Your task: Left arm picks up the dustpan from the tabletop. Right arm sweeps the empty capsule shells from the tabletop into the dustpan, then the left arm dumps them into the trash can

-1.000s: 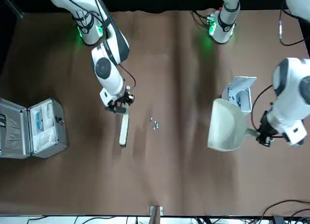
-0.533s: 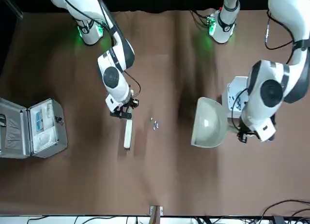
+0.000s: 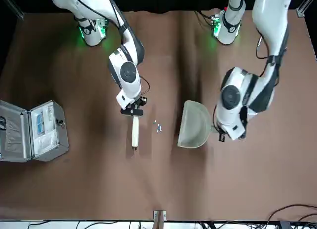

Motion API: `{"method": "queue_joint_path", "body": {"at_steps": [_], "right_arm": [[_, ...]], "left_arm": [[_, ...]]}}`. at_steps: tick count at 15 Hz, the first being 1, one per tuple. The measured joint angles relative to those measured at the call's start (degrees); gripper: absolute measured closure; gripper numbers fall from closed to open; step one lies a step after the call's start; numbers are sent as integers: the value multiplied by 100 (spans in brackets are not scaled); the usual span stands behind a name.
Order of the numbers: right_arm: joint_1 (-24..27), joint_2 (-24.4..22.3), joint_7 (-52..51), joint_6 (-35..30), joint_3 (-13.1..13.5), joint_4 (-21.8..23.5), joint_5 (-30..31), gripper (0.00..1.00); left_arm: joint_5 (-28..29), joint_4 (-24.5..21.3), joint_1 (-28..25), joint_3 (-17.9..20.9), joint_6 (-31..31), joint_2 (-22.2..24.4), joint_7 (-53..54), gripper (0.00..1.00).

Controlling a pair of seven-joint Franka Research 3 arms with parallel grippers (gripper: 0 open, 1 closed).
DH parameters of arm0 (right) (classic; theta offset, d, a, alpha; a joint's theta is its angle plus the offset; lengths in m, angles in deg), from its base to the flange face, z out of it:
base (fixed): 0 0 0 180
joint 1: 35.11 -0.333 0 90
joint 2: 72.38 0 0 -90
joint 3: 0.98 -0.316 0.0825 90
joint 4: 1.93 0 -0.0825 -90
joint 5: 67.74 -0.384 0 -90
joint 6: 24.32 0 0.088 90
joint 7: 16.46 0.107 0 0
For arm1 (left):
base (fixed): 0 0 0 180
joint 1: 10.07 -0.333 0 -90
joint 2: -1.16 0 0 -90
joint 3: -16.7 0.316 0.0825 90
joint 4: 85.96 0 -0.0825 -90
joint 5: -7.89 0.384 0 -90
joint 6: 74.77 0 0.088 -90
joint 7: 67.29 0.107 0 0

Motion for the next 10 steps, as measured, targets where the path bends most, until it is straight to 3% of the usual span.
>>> {"method": "queue_joint_path", "body": {"at_steps": [10], "right_arm": [[-49, 739, 77, 0, -5, -786, 3, 74]], "left_arm": [[218, 140, 668, 4, -16, -554, -1166, 67]]}}
